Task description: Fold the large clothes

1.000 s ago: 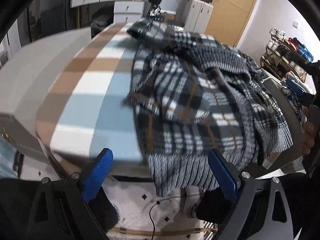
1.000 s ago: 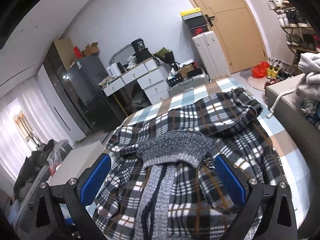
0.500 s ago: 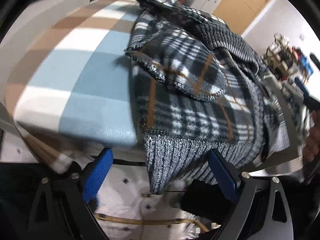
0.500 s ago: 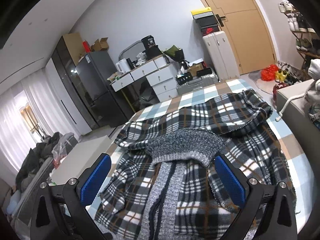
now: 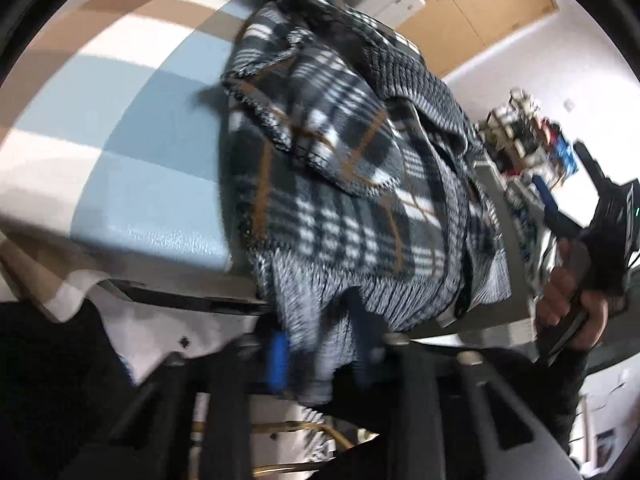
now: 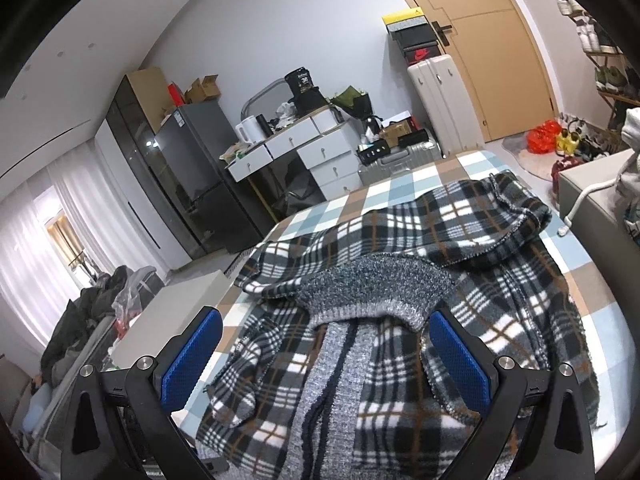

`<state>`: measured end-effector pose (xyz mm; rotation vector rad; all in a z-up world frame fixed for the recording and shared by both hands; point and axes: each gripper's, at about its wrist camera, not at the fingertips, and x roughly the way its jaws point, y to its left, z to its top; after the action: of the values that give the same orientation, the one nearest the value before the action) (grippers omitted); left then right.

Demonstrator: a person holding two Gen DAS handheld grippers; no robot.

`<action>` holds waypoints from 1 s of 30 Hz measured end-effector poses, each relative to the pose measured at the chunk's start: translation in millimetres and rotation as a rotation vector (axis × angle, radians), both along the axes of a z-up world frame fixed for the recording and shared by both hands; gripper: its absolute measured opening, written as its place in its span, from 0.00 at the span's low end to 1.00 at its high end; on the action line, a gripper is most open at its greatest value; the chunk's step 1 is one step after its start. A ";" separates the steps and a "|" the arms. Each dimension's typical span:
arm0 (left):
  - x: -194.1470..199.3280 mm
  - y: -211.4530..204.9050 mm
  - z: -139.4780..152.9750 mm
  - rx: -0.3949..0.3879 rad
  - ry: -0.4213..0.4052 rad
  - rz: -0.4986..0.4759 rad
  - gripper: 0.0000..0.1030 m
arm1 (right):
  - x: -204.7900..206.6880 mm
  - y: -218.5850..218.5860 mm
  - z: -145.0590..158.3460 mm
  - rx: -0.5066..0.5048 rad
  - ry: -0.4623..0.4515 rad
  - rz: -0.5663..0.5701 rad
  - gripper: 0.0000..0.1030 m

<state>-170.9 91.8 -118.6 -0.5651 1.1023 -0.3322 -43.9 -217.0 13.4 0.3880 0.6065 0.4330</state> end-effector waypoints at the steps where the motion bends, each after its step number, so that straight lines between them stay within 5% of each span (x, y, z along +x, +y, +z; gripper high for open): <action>1: -1.4 -0.6 1.3 -0.001 0.000 -0.004 0.07 | 0.7 0.4 -0.6 0.000 0.003 0.003 1.00; 17: 8.0 6.6 34.7 -0.124 -0.061 -0.087 0.02 | 5.0 4.6 -4.9 -0.011 0.037 0.011 1.00; 25: 19.0 4.1 20.6 -0.171 0.014 -0.078 0.04 | 7.2 0.5 -7.5 -0.002 0.052 0.001 1.00; 28: 20.7 4.6 18.6 -0.182 0.040 -0.077 0.20 | 7.1 0.3 -7.3 -0.003 0.056 0.000 1.00; 30: 21.7 4.5 16.4 -0.206 0.058 -0.067 0.41 | 7.5 0.5 -7.1 0.002 0.057 0.002 1.00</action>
<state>-149.2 96.3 -102.2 -0.7248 1.1516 -0.4934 -36.4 -216.6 6.3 0.4023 0.6623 0.4255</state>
